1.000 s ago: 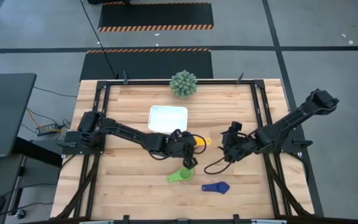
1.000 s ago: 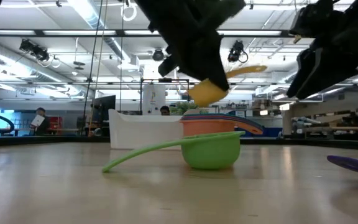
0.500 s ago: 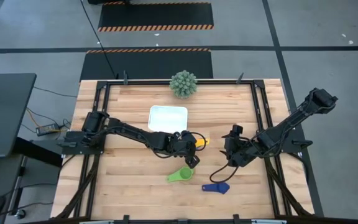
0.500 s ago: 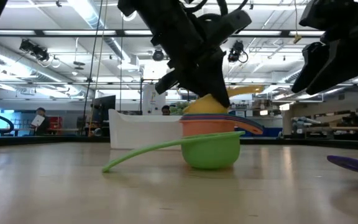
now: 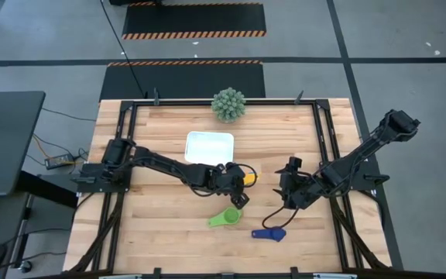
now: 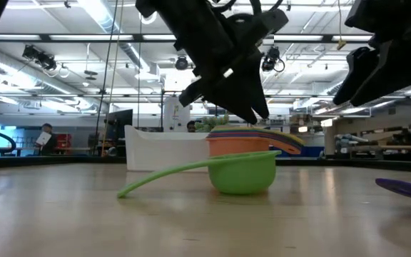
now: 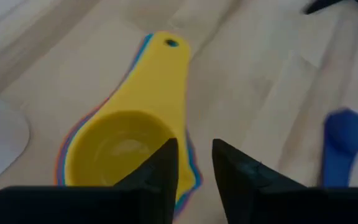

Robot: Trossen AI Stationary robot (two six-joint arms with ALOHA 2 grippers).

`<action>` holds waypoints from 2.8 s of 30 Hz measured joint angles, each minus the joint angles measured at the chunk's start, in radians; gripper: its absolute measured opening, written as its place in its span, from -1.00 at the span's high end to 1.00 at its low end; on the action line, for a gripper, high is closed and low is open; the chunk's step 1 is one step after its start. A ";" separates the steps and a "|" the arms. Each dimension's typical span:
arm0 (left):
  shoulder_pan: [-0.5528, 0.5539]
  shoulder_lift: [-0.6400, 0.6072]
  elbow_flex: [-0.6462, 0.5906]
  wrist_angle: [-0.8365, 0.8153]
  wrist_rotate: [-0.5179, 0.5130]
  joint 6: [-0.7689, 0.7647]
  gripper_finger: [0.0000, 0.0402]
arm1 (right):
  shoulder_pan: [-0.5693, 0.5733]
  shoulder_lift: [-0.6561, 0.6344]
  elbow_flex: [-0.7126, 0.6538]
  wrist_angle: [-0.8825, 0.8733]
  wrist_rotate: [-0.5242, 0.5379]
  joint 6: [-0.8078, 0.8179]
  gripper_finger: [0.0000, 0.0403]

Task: Nest measuring cups in basket
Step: Stack the yellow nesting cup on the blue nesting cup, then stack the green nesting cup on the yellow nesting cup

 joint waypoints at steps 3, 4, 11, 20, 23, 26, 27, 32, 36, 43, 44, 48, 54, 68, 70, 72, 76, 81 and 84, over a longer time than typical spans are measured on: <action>-0.010 -0.004 0.024 0.006 0.015 0.055 0.44 | -0.002 0.000 -0.032 0.042 -0.001 -0.026 -0.54; -0.016 -0.004 0.033 -0.006 0.016 0.077 0.43 | -0.006 0.000 -0.038 0.050 -0.001 -0.033 -0.54; -0.084 -0.007 0.102 -0.071 0.012 0.320 0.43 | -0.024 0.000 -0.061 0.196 -0.066 -0.146 -0.54; -0.214 -0.007 0.098 -0.130 0.000 0.482 0.43 | -0.069 0.023 -0.086 0.360 -0.073 -0.345 -0.54; -0.254 -0.007 0.098 -0.142 -0.009 0.481 0.43 | -0.107 0.062 -0.100 0.445 -0.085 -0.396 -0.54; -0.285 -0.007 0.098 -0.167 -0.010 0.457 0.43 | -0.148 0.105 -0.100 0.484 -0.110 -0.430 -0.54; -0.294 -0.007 0.098 -0.181 -0.010 0.442 0.43 | -0.162 0.118 -0.100 0.492 -0.123 -0.438 -0.54; -0.322 -0.007 0.098 -0.231 -0.011 0.417 0.43 | -0.204 0.166 -0.100 0.545 -0.151 -0.462 -0.54; -0.323 -0.007 0.098 -0.200 -0.042 0.345 0.43 | -0.205 0.165 -0.100 0.547 -0.130 -0.427 -0.54; -0.286 0.023 0.098 -0.122 -0.082 0.255 0.35 | -0.167 0.132 -0.100 0.476 -0.122 -0.325 -0.54; -0.282 0.030 0.098 -0.118 -0.076 0.255 0.31 | -0.157 0.124 -0.100 0.453 -0.122 -0.307 -0.54; -0.270 0.053 0.097 -0.123 -0.037 0.302 0.15 | -0.120 0.109 -0.100 0.375 -0.122 -0.241 -0.54; -0.252 0.060 0.097 -0.123 0.073 0.385 0.09 | -0.077 0.108 -0.100 0.355 -0.123 -0.176 -0.54; -0.254 0.056 0.097 -0.323 -0.027 1.112 0.18 | -0.017 0.108 -0.100 0.371 -0.113 -0.128 -0.54; -0.257 0.056 0.097 -0.356 -0.033 1.289 0.18 | -0.018 0.108 -0.100 0.369 -0.102 -0.113 -0.54; -0.258 0.056 0.097 -0.365 -0.066 1.409 0.18 | -0.018 0.108 -0.100 0.370 -0.096 -0.106 -0.54; -0.265 0.056 0.097 -0.371 -0.150 1.642 0.18 | -0.024 0.108 -0.100 0.384 -0.096 -0.096 -0.54; -0.254 0.056 0.097 -0.356 -0.174 1.927 0.18 | -0.036 0.108 -0.100 0.424 -0.101 -0.034 -0.54; -0.248 0.056 0.097 -0.356 -0.175 2.029 0.18 | -0.035 0.108 -0.100 0.432 -0.105 -0.001 -0.54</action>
